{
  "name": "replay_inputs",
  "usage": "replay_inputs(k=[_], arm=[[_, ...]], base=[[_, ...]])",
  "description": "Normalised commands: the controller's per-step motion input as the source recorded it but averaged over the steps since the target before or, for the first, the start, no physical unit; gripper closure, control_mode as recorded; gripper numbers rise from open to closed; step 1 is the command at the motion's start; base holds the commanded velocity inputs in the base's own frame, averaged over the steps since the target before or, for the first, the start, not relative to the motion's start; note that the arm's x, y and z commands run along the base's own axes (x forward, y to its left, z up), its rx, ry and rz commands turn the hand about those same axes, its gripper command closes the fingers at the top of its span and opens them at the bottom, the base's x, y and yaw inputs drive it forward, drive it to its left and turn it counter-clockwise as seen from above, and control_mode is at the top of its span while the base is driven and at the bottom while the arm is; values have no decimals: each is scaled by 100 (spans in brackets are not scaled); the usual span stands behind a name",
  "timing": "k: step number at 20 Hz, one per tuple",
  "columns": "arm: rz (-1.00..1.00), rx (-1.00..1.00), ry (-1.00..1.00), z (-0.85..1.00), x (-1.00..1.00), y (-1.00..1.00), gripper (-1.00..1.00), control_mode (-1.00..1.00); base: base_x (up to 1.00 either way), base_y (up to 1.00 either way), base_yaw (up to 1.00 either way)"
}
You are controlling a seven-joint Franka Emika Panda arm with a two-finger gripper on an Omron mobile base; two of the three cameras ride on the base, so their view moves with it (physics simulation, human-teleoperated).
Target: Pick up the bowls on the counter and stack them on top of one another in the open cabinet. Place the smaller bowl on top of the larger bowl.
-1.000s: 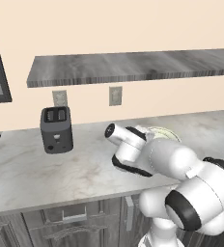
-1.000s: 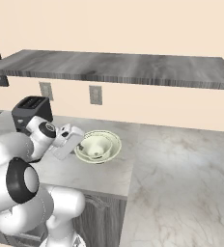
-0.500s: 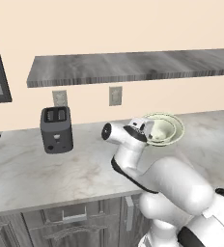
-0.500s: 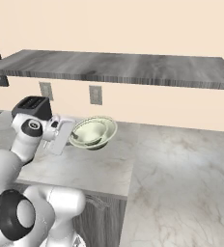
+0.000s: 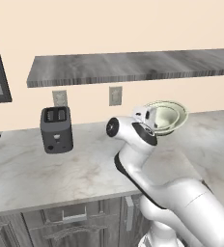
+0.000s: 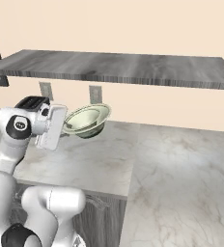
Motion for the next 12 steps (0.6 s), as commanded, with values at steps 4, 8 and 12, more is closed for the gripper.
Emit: replay_inputs(k=[4,8,12], arm=[[18,0,15,67,-32,5,100,-100],[17,0,13,52,-37,5,100,-100],[16,0,10,53,-36,1,100,-100]], base=[[0,0,0],[0,0,0],[0,0,0]])
